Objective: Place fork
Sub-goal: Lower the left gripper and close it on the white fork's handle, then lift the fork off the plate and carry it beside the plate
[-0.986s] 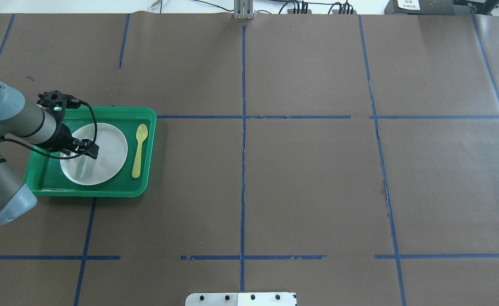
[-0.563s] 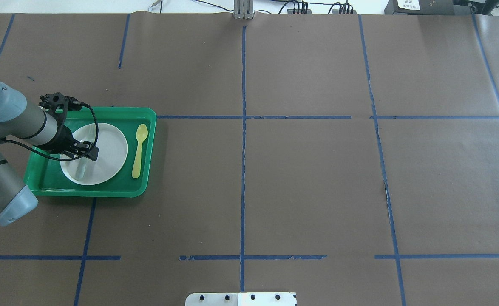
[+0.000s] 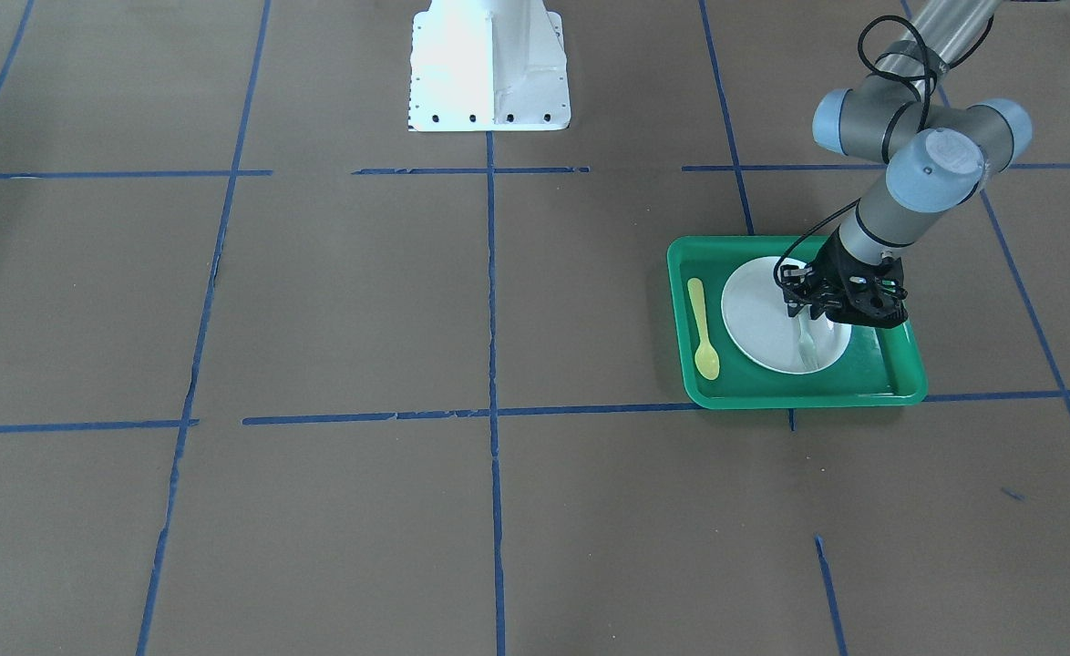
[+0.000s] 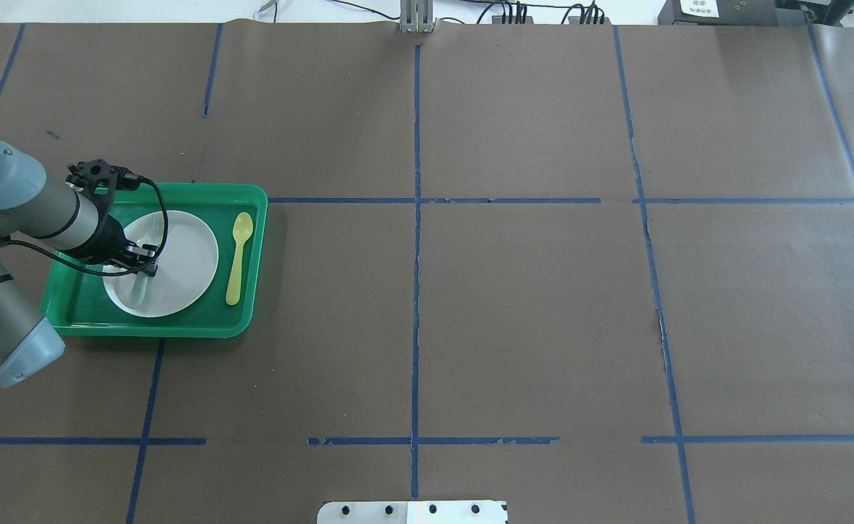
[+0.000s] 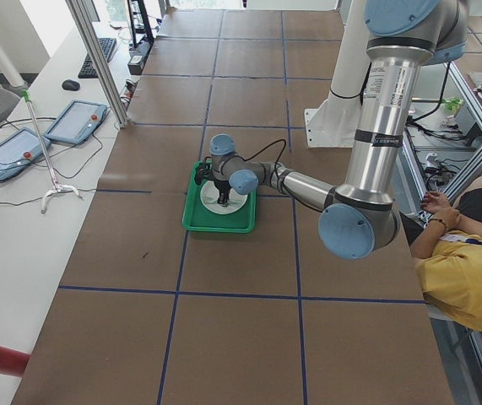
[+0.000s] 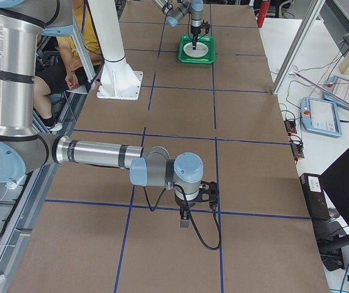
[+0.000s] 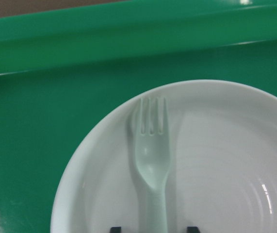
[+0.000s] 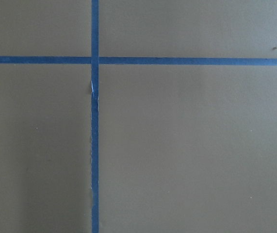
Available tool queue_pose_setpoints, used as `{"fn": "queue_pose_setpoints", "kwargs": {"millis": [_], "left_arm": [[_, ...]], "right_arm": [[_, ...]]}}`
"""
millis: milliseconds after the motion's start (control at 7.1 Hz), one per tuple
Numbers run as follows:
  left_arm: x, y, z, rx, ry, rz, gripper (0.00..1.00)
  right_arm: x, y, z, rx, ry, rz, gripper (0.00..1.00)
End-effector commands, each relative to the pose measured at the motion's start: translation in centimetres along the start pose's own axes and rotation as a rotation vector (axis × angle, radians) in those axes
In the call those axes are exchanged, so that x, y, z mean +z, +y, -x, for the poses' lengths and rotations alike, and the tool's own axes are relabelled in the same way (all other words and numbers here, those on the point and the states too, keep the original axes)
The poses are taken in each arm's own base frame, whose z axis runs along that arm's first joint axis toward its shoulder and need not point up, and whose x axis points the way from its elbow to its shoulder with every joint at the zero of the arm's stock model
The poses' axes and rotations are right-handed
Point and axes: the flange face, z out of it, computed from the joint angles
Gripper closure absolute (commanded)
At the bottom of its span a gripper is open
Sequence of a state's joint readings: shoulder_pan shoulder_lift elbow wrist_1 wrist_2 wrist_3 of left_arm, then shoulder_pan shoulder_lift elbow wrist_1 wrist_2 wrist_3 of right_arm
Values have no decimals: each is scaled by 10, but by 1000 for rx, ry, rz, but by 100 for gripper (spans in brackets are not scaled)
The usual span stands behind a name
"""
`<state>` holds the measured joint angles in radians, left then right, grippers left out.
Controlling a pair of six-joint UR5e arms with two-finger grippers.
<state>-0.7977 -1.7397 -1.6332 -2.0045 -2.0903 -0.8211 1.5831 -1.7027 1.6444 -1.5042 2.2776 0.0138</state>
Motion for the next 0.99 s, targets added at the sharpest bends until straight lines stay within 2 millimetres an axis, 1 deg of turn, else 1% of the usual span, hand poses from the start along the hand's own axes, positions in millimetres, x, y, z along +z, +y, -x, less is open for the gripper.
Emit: {"fn": "queue_pose_setpoints", "kwargs": {"millis": [0, 282, 423, 563, 704, 845], "left_arm": [[0, 1, 0, -2, -3, 4, 100], [-12, 2, -7, 5, 23, 6, 100], [-26, 6, -12, 8, 80, 37, 100], [-54, -8, 6, -31, 100, 12, 100], [-74, -21, 32, -116, 84, 30, 100], [-83, -26, 53, -184, 65, 56, 100]], "right_arm": [[0, 0, 0, 0, 1, 0, 0], [0, 0, 0, 0, 0, 0, 0], [0, 0, 0, 0, 1, 0, 0], [0, 0, 0, 0, 0, 0, 0], [0, 0, 0, 0, 0, 0, 0], [0, 0, 0, 0, 0, 0, 0]]}}
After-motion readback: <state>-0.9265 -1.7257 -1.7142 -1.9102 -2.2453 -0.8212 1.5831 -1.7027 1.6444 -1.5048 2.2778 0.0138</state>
